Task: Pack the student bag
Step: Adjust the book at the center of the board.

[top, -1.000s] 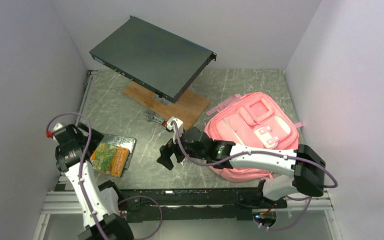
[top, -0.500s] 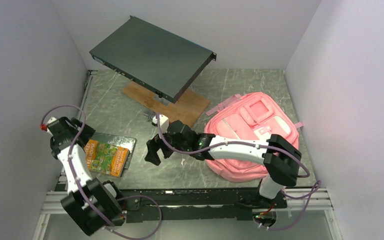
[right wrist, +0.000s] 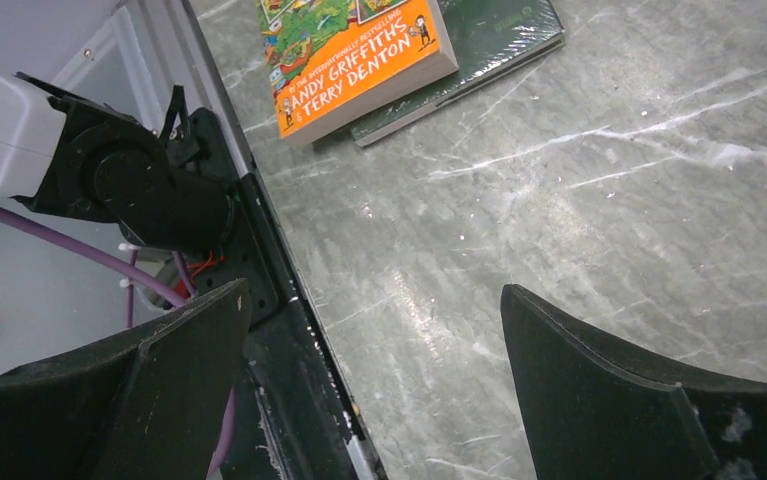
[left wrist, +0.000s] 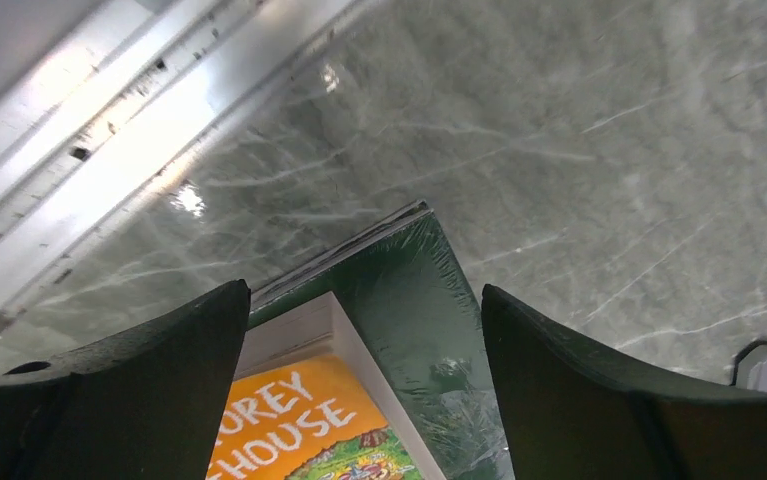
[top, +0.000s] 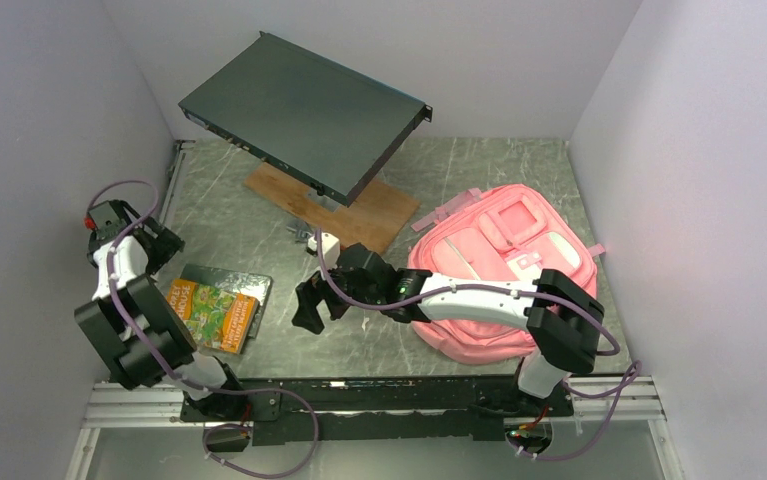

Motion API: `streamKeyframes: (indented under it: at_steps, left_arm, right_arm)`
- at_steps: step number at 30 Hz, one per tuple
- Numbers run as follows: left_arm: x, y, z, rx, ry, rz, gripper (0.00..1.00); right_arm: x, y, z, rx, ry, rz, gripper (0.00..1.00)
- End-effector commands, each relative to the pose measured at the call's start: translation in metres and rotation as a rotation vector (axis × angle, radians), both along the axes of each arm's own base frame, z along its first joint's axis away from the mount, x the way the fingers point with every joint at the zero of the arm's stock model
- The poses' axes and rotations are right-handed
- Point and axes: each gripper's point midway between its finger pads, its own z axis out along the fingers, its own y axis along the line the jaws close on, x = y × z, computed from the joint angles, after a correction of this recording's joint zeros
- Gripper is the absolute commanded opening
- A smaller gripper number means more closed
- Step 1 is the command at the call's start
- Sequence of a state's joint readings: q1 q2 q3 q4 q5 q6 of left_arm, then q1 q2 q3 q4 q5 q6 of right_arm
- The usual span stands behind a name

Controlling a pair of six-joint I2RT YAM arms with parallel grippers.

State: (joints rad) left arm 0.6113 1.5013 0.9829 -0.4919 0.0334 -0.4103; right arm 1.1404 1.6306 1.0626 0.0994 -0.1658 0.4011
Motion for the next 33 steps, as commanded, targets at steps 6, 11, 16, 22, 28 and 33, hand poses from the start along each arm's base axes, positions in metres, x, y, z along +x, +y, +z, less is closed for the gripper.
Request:
streamKeyframes:
  at_steps: [6,11,16,22,28,33]
  left_arm:
    - [0.019,-0.054,-0.031,-0.170,0.007,-0.105,0.86]
    - [0.024,-0.101,-0.046,-0.297,0.000,-0.161,0.85]
    - [0.022,-0.142,-0.050,-0.361,-0.047,-0.201,0.82]
    - [0.033,-0.215,-0.046,-0.447,-0.061,-0.432,0.76]
    - [0.026,-0.201,-0.001,-0.305,-0.129,-0.451,0.84]
    - [0.020,-0.166,0.057,-0.065,-0.173,-0.482,0.98]
  right_arm:
    - [0.005,0.002,0.025,0.072,-0.037,-0.026,0.97]
    - [0.008,0.001,0.022,0.057,-0.041,-0.039,0.97]
    - [0.010,-0.002,0.011,0.033,-0.041,-0.057,0.97]
    - [0.011,0.002,-0.006,0.036,0.047,-0.109,0.97]
    - [0.005,0.011,-0.016,0.083,0.133,-0.118,0.93]
    - [0.003,0.024,-0.019,0.121,0.164,-0.092,0.91]
